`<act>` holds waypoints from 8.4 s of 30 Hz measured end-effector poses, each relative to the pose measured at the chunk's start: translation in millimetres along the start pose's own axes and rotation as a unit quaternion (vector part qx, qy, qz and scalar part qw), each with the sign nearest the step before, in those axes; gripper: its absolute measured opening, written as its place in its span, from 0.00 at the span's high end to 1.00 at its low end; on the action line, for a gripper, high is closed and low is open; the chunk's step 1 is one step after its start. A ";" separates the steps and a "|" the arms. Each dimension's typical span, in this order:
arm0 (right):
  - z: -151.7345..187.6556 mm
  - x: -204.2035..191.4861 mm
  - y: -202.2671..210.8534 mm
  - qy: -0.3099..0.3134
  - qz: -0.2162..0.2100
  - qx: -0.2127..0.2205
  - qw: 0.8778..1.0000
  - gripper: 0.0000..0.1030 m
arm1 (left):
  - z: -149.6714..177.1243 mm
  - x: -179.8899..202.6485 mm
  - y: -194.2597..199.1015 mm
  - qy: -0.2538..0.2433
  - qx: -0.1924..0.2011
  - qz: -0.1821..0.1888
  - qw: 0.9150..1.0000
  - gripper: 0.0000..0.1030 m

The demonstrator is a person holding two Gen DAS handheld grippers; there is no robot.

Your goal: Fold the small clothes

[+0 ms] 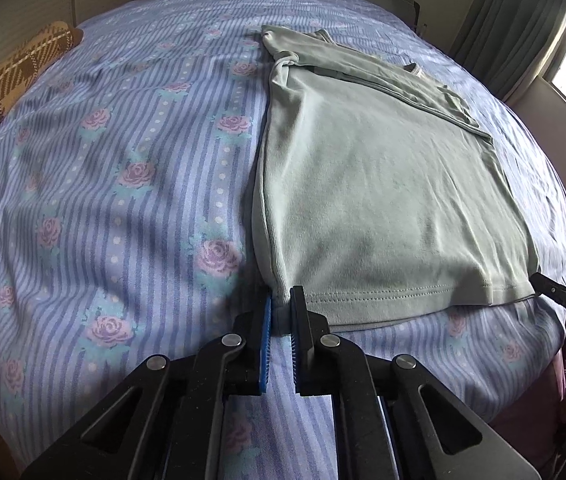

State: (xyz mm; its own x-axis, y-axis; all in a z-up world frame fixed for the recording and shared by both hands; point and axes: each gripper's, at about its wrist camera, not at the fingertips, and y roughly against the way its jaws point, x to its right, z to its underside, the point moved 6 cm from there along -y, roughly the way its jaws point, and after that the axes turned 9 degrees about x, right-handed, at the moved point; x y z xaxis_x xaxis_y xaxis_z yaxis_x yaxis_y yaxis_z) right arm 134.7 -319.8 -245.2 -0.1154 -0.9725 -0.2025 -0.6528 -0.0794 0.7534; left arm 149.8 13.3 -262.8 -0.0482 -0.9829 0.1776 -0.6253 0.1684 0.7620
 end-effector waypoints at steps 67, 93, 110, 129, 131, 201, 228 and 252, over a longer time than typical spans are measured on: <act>-255.1 -26.4 -147.8 -0.019 0.033 0.116 0.992 0.58 | -273.1 -14.7 -152.7 0.001 0.094 -0.035 0.995 0.83; -212.8 -118.7 -175.5 0.207 0.055 0.080 0.974 0.47 | -246.2 44.6 -166.0 -0.118 0.056 0.005 0.991 0.61; -275.6 -111.9 -185.7 0.133 0.053 0.109 0.984 0.47 | -280.8 20.0 -144.1 -0.083 0.095 -0.001 0.992 0.61; -227.6 -71.1 -150.5 0.080 0.035 0.085 0.993 0.47 | -242.8 12.4 -124.9 -0.078 0.077 0.001 0.994 0.61; -215.9 -66.3 -125.8 0.084 0.039 0.102 0.991 0.47 | -225.7 4.0 -101.1 -0.077 0.090 -0.014 0.993 0.60; -124.3 -28.0 -102.3 -0.033 -0.090 0.047 0.994 0.90 | -140.2 2.7 -92.5 -0.016 0.047 0.029 0.998 0.91; -122.5 -10.0 -50.9 0.002 -0.032 0.083 0.996 0.46 | -124.7 16.7 -46.7 -0.086 0.074 -0.010 0.994 0.56; -183.9 -3.8 -145.7 -0.077 -0.144 0.004 0.987 0.90 | -208.4 84.3 -78.7 -0.097 0.097 -0.013 0.990 0.50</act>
State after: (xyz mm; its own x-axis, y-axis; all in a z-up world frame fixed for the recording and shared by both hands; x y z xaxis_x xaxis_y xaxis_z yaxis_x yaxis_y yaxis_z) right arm 367.9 -344.9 -239.2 -0.0370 -0.8650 -0.5004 -0.6806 -0.3449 0.6465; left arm 357.3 -67.4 -178.0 -0.1673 -0.9857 0.0226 -0.7657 0.1443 0.6268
